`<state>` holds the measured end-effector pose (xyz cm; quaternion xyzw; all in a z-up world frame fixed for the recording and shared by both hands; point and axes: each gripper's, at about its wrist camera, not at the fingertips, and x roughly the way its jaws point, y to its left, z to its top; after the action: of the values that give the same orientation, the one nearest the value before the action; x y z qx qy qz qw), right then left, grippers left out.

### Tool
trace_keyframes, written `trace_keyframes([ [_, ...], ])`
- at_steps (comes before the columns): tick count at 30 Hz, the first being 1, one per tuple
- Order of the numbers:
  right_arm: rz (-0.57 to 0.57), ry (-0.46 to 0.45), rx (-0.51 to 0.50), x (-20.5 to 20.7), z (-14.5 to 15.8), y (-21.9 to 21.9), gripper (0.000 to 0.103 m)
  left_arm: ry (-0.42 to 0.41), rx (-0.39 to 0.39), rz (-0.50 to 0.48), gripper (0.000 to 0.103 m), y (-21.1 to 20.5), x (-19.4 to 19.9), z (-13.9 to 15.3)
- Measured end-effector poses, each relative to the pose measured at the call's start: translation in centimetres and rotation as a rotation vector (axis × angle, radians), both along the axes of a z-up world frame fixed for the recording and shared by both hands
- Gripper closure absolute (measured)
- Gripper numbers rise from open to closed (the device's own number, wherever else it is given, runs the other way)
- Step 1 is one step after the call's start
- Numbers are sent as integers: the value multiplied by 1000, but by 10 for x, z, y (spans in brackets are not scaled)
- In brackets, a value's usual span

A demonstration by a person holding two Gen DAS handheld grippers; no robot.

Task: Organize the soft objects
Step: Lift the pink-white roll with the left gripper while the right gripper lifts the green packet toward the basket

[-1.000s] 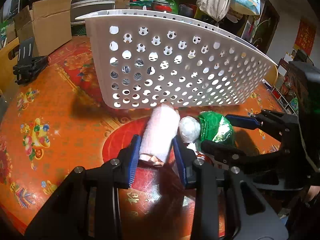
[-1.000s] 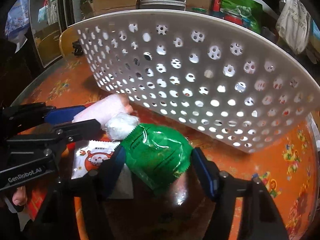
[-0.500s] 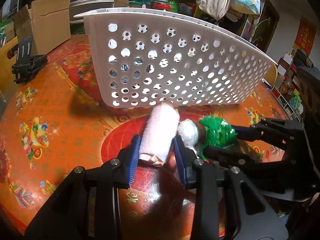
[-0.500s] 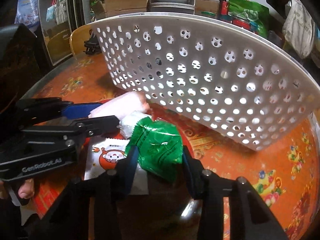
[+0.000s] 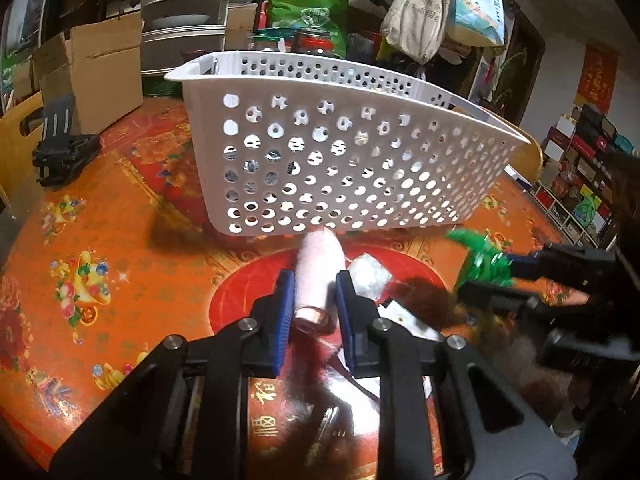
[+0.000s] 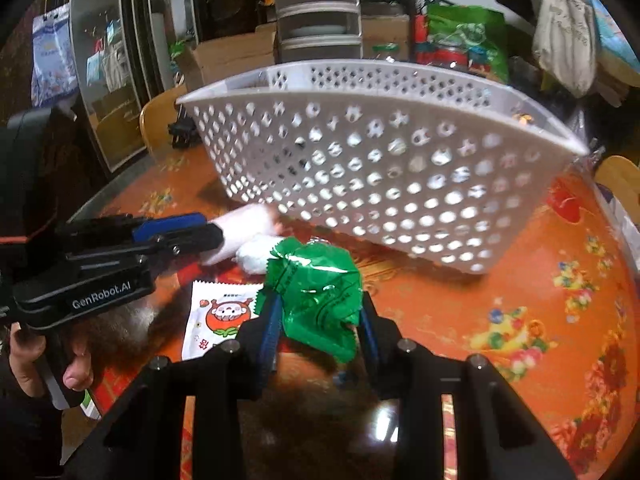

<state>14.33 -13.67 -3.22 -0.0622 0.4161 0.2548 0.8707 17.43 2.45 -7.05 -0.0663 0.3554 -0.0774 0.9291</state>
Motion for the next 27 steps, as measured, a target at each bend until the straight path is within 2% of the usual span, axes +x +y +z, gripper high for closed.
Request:
trace_keyframes([
  [9, -36, -29, 26, -4, 20, -26, 67, 50, 89, -59, 83, -24, 2, -1],
  [15, -46, -23, 47, -7, 20, -38, 67, 92, 126, -66, 78, -33, 10, -7],
  [19, -49, -16, 57, -6, 19, -41, 67, 126, 143, -114, 78, -40, 22, -13],
  [21, -51, -15, 62, -4, 19, -41, 67, 114, 151, -114, 79, -43, 20, -12],
  [27, -57, -37, 78, -11, 28, -46, 67, -12, 145, -90, 82, -44, -6, 10],
])
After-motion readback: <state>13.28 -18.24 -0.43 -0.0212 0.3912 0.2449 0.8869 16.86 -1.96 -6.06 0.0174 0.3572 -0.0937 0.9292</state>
